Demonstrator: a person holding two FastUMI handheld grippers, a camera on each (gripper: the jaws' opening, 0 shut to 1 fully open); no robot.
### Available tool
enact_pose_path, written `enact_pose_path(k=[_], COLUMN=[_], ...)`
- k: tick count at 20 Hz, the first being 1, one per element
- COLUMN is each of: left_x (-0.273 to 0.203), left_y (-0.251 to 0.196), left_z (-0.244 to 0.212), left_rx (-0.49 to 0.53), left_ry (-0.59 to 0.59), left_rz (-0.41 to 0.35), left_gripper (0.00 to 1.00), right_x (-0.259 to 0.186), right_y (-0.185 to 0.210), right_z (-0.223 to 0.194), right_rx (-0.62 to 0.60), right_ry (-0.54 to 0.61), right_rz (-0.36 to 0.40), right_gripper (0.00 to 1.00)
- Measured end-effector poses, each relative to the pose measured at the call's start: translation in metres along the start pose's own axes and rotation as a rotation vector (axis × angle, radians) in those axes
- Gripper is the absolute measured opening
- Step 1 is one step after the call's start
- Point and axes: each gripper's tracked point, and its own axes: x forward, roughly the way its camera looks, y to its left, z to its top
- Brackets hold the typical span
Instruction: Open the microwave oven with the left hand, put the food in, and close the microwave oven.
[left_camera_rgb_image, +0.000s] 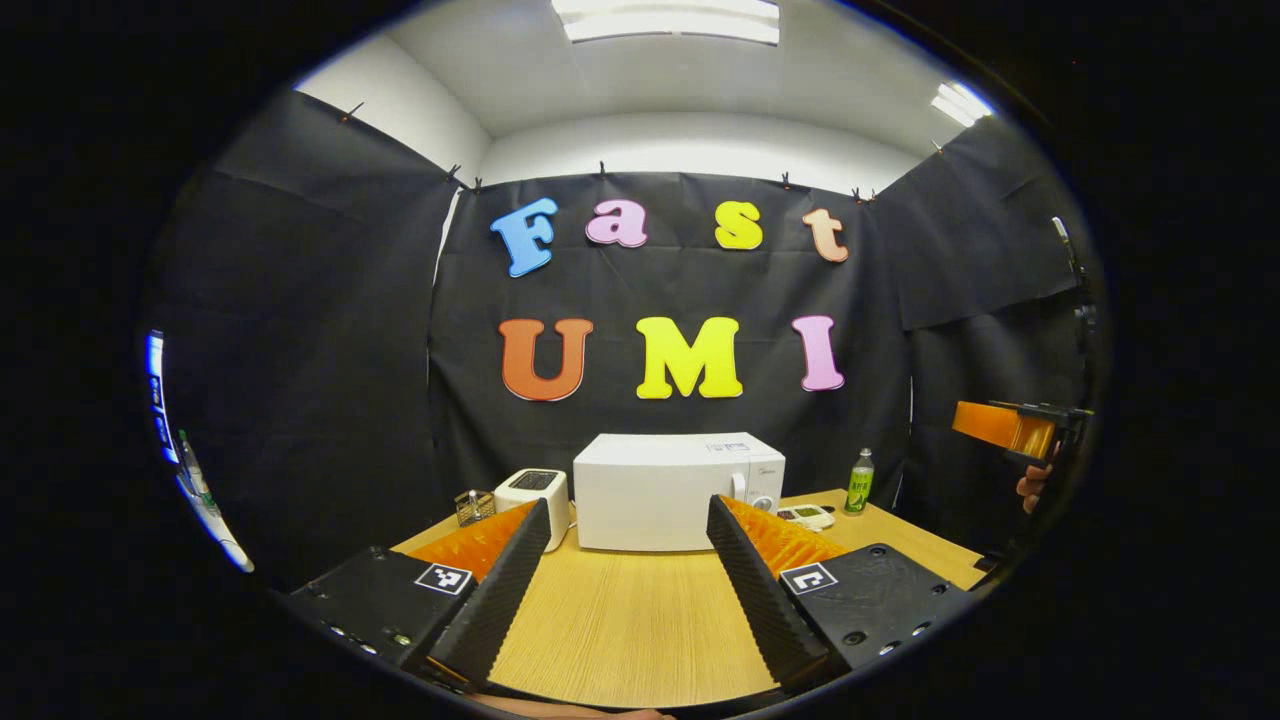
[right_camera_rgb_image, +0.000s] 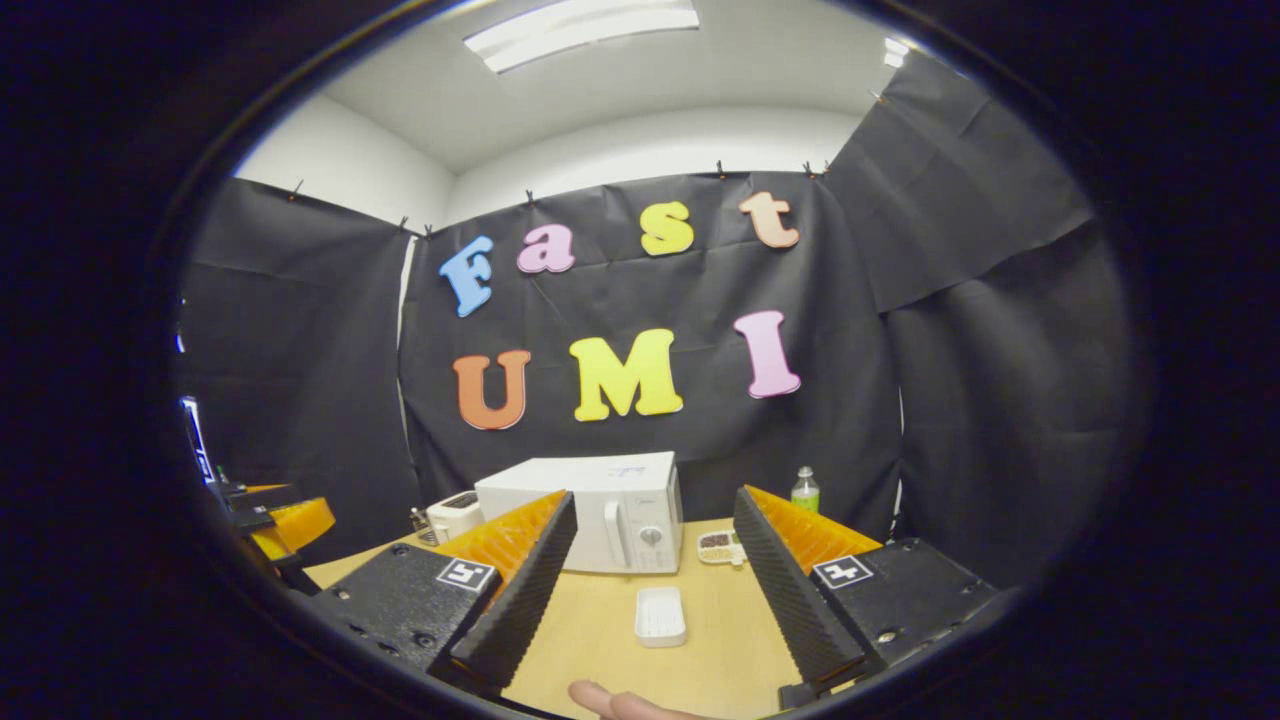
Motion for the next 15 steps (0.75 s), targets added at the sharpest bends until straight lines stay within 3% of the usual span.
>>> enact_pose_path(k=[2, 3, 6, 7, 13, 14, 15], left_x=[-0.002, -0.003, -0.002, -0.001, 0.008, 0.007, 0.008], left_y=[-0.005, -0.005, -0.014, -0.017, -0.014, -0.014, -0.015], left_z=[0.002, 0.003, 0.007, 0.008, -0.001, -0.001, -0.001], left_rx=[0.019, 0.030, 0.041, 0.040, 0.027, 0.027, 0.028], left_ry=[-0.008, -0.011, -0.021, -0.030, 0.007, 0.009, 0.010], left_rz=[-0.014, -0.010, -0.027, -0.039, -0.034, -0.032, -0.035], left_gripper=[0.95, 0.96, 0.96, 0.96, 0.97, 0.97, 0.97], right_x=[0.000, 0.000, 0.001, 0.001, 0.000, -0.001, -0.002], right_y=[0.000, 0.001, -0.003, -0.005, -0.002, -0.004, -0.005], right_z=[0.001, 0.001, -0.002, -0.001, 0.002, 0.002, 0.003], right_rx=[-0.011, -0.010, -0.017, -0.024, -0.050, -0.054, -0.058], right_ry=[-0.008, -0.009, -0.002, -0.004, -0.013, -0.014, -0.016], right_rz=[0.001, 0.005, -0.005, -0.011, -0.008, -0.008, -0.010], right_gripper=[1.00, 0.91, 0.91, 1.00, 1.00, 0.91, 0.91])
